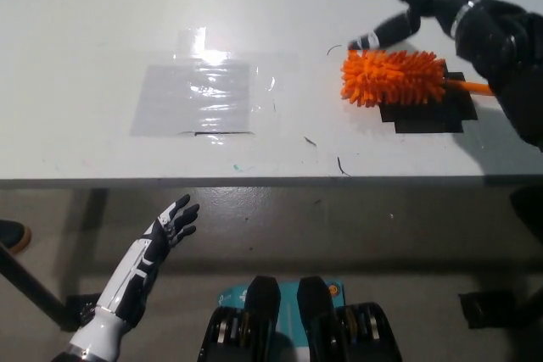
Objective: The robot uses it right hand to pick up an extended orange duster kept in the middle of the desk and presses its handle against the desk to collapse it
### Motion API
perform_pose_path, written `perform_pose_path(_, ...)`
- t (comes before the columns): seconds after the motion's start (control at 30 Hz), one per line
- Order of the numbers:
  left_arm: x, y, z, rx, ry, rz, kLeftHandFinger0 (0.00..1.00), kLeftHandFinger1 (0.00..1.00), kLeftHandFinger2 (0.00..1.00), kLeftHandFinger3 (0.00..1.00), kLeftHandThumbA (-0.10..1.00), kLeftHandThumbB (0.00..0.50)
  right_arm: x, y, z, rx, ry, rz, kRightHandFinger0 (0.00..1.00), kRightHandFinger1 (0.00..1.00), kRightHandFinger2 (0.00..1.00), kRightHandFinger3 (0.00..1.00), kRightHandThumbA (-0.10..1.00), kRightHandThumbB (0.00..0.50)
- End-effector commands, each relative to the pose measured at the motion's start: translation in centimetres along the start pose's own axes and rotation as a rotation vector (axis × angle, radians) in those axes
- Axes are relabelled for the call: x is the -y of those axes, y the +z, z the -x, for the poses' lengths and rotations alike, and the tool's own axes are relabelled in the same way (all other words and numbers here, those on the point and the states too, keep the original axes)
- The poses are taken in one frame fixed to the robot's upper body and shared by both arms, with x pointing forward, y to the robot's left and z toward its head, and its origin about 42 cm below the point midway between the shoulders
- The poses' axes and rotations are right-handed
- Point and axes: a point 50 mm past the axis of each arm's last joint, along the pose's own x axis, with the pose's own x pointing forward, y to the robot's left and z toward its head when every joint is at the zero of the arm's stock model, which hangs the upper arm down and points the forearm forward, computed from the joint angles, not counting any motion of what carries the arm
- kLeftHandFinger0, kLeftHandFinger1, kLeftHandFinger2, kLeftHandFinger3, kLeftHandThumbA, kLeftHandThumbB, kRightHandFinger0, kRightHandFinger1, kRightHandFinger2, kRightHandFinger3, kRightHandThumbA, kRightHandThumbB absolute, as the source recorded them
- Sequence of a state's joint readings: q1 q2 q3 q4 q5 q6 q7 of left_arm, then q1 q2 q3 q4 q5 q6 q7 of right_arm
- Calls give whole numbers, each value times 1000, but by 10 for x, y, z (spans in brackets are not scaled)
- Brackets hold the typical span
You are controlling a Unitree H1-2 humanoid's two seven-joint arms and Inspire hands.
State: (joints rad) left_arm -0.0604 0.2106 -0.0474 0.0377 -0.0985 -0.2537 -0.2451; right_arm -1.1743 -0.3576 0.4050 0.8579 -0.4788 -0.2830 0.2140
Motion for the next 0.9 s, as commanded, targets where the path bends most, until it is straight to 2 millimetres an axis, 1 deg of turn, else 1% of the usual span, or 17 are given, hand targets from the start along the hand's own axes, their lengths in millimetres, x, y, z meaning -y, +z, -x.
perform_pose_path(0.0,-12,20,-25,100,-13,-48,1000,1000,1000,1000,1000,128,216,108,102,466,-480,-154,1000,1000,1000,1000,957,462)
perform_pose_path(0.03,-12,21,-27,103,-15,-50,1000,1000,1000,1000,1000,135,220,113,113,487,-517,-138,1000,1000,1000,1000,976,478)
perform_pose_path(0.1,-14,22,-29,104,-18,-48,1000,1000,1000,1000,1000,142,220,127,148,552,-626,-140,1000,1000,1000,1000,967,500)
perform_pose_path(0.2,-14,24,-33,113,-23,-59,1000,1000,1000,1000,1000,148,199,128,181,626,-694,-174,1000,1000,1000,1000,1000,468)
perform_pose_path(0.23,-14,24,-33,110,-21,-68,1000,1000,1000,1000,1000,163,181,129,195,649,-708,-157,1000,1000,1000,1000,1000,437)
perform_pose_path(0.27,-14,25,-33,110,-23,-69,1000,1000,1000,1000,1000,164,169,130,204,654,-708,-156,1000,1000,1000,1000,1000,431)
perform_pose_path(0.3,-13,25,-35,111,-23,-68,1000,1000,1000,1000,1000,165,152,129,213,655,-704,-172,1000,1000,1000,1000,1000,440)
perform_pose_path(0.33,-13,25,-35,111,-23,-68,1000,1000,1000,1000,1000,166,147,129,216,655,-703,-179,1000,1000,1000,1000,1000,442)
perform_pose_path(0.37,-14,26,-35,115,-25,-64,1000,1000,1000,1000,1000,158,115,124,227,666,-680,-261,1000,1000,1000,1000,1000,472)
perform_pose_path(0.43,-16,28,-39,122,-23,-69,1000,1000,1000,1000,1000,149,90,122,237,669,-675,-273,1000,1000,1000,1000,1000,459)
perform_pose_path(0.47,-16,28,-40,122,-19,-68,1000,1000,1000,1000,1000,150,71,120,244,657,-679,-300,1000,1000,1000,1000,1000,447)
perform_pose_path(0.53,-14,27,-40,115,-25,-79,1000,1000,1000,1000,1000,167,39,111,256,623,-667,-427,1000,1000,1000,1000,1000,453)
perform_pose_path(0.57,-14,27,-42,116,-29,-77,1000,1000,1000,1000,1000,169,31,109,260,608,-672,-439,1000,1000,1000,1000,1000,445)
perform_pose_path(0.67,-12,24,-42,112,-37,-70,1000,1000,1000,1000,1000,168,-11,109,279,569,-666,-613,1000,1000,1000,1000,1000,495)
perform_pose_path(0.7,-11,23,-42,112,-37,-70,1000,1000,1000,1000,1000,168,-15,109,282,564,-663,-637,1000,1000,1000,1000,1000,500)
perform_pose_path(0.73,-11,23,-43,112,-38,-72,1000,1000,1000,1000,1000,171,-29,110,287,567,-649,-668,1000,1000,1000,1000,1000,500)
perform_pose_path(0.87,-11,25,-48,111,-37,-81,1000,1000,1000,1000,1000,182,-64,118,300,562,-641,-766,1000,1000,1000,1000,1000,496)
